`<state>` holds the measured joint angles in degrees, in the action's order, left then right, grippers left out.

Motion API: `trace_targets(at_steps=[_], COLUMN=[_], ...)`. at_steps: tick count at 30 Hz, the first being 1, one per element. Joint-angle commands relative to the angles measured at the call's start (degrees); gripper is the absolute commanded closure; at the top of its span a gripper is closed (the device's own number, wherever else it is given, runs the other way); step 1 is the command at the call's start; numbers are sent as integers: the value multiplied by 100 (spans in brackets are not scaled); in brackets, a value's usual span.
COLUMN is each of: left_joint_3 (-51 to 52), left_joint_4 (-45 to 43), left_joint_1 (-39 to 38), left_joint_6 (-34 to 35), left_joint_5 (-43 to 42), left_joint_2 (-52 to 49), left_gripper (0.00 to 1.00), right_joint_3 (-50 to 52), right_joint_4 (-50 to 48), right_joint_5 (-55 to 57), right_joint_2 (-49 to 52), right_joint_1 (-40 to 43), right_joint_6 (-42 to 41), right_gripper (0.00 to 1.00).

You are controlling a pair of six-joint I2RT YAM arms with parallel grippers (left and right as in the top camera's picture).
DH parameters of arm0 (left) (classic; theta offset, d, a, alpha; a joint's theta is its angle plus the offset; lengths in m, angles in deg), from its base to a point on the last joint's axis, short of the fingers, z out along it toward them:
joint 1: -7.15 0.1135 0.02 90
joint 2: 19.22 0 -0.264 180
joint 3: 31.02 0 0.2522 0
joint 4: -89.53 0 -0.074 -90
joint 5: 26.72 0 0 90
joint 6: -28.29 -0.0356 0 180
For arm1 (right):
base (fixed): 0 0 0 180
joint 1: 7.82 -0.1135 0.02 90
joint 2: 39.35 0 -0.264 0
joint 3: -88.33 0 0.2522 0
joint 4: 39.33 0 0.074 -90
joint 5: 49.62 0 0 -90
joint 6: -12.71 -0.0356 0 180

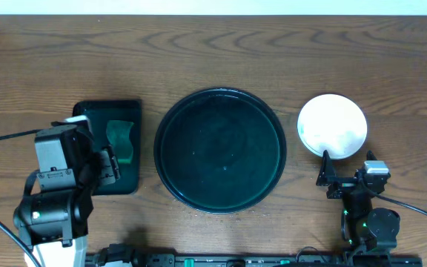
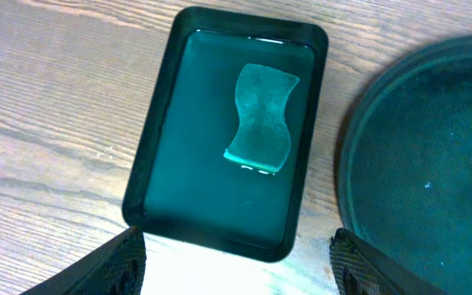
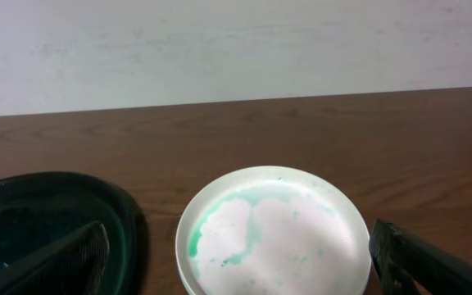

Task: Clean dirty plates on tray and stack at the side

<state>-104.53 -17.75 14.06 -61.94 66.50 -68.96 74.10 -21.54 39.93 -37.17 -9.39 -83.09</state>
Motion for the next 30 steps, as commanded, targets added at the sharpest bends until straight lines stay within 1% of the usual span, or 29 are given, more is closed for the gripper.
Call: trace_targets(at_steps=[1,2,3,4,21,26,28,30], left_joint_3=[33,33,33,33,83,365,632,940], left_joint_4=[66,63,61,61,61,44,-118,-568], left_joint_1=[-92,-90,-90,-90,-90,-90,-90,-92], left_joint_6=[-17,-17,-17,-17,-17,-20,-15,-13], left_joint_5=[72,72,70,70,70,166,372,304], left_joint_2=[70,79,85,101,411,656,857,1104], left_gripper=[28,28,14,12,12,12,12,12], right_joint_3=[15,15,15,15,15,15,15,15], right_joint_4=[20,20,22,20,20,20,22,22], right_joint_5=[-24,-24,-24,-24,-24,-24,-24,-24], right_joint_2=[-42,-42,-42,-42,-42,-42,-42,-42], right_joint_1=[35,35,35,35,35,35,35,35], right_joint_6=[31,33,31,33,33,31,31,31], right_gripper=[1,1,1,1,1,1,1,1])
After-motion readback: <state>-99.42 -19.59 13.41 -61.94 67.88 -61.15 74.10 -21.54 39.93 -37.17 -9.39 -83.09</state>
